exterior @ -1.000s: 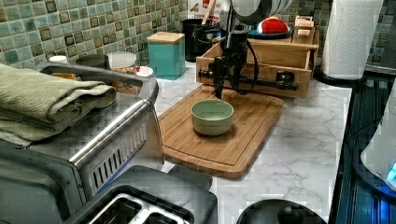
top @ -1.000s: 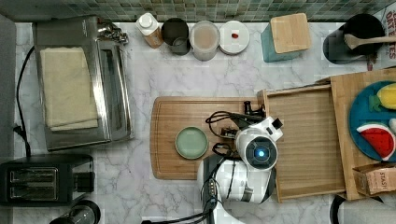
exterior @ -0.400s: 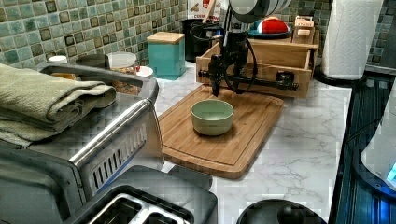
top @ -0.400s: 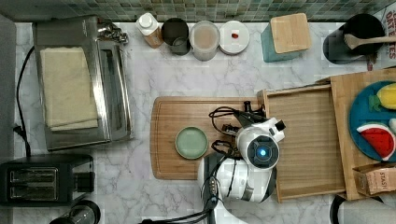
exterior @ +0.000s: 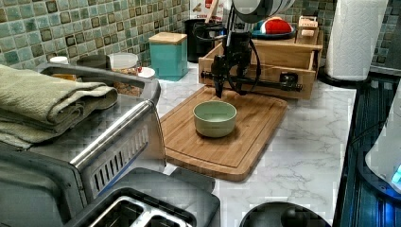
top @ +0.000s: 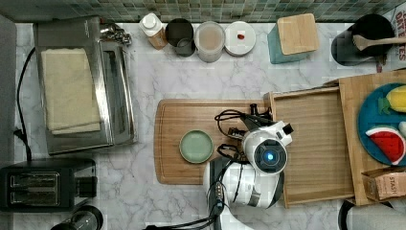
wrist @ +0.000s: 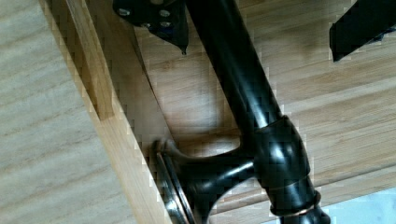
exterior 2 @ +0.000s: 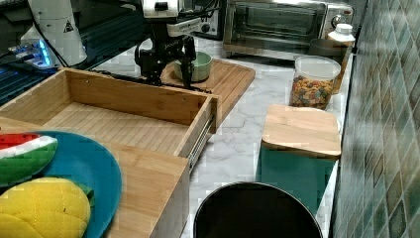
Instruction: Open the drawer.
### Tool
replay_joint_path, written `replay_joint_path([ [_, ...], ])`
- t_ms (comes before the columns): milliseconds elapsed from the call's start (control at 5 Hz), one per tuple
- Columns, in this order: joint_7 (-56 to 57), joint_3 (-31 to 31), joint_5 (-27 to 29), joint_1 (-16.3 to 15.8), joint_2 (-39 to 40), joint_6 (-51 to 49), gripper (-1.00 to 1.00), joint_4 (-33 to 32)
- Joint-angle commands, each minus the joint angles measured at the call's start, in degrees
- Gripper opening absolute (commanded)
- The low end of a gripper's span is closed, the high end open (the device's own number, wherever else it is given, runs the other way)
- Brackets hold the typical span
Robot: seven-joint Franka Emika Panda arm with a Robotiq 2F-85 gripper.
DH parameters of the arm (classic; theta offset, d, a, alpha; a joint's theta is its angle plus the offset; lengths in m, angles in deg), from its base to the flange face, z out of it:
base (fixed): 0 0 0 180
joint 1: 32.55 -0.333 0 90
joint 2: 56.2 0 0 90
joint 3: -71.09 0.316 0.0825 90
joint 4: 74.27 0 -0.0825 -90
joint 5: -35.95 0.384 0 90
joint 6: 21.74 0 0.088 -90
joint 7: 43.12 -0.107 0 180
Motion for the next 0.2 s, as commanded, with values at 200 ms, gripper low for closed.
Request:
replay_joint_path([
  [200,-4.7,5.8,2.5,-15.4,-0.4,-2.6,1.00,-1.7],
])
